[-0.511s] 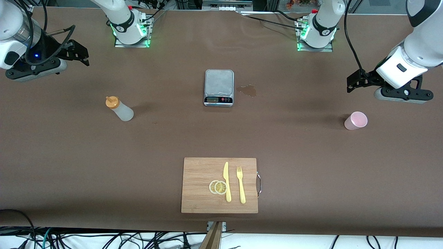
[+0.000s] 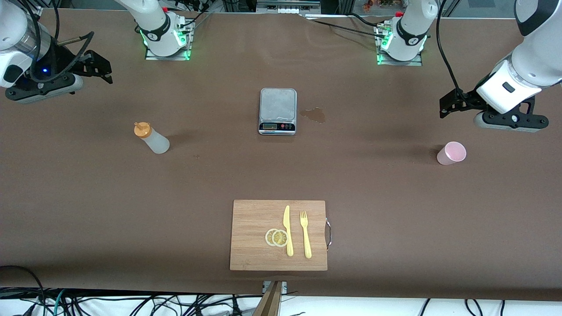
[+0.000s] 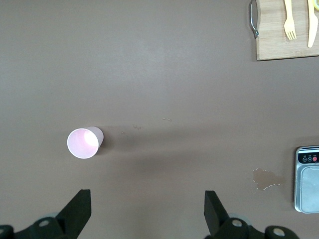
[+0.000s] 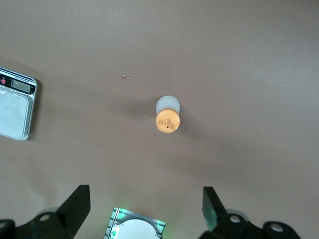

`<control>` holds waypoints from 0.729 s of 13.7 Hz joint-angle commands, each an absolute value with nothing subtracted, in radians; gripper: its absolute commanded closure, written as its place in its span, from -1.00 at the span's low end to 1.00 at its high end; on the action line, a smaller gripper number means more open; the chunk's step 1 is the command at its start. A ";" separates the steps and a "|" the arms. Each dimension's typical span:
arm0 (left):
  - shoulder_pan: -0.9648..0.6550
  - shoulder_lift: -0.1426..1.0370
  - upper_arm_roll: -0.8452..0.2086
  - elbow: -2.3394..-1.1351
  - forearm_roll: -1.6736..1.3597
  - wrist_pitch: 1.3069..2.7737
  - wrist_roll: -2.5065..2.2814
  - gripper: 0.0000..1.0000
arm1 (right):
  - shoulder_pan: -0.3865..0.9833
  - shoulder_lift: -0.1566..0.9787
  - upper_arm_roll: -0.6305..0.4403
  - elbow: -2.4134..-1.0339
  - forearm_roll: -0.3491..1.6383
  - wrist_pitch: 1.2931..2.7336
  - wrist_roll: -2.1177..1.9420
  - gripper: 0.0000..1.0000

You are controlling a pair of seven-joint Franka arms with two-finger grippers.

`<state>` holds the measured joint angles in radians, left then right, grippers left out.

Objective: Add sauce to pink cup with both arms

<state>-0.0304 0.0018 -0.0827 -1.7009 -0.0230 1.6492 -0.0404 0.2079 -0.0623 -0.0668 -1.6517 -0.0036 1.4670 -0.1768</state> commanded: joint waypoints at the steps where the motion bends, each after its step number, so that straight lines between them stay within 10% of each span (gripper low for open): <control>1: -0.034 0.015 -0.080 -1.674 -0.021 1.634 -0.048 -1.00 | 0.198 -0.054 -0.067 -1.614 0.017 1.459 -0.193 -1.00; 10: -0.034 0.014 -0.081 -1.674 -0.023 1.615 -0.046 -1.00 | 0.196 -0.052 -0.074 -1.614 0.017 1.456 -0.195 -1.00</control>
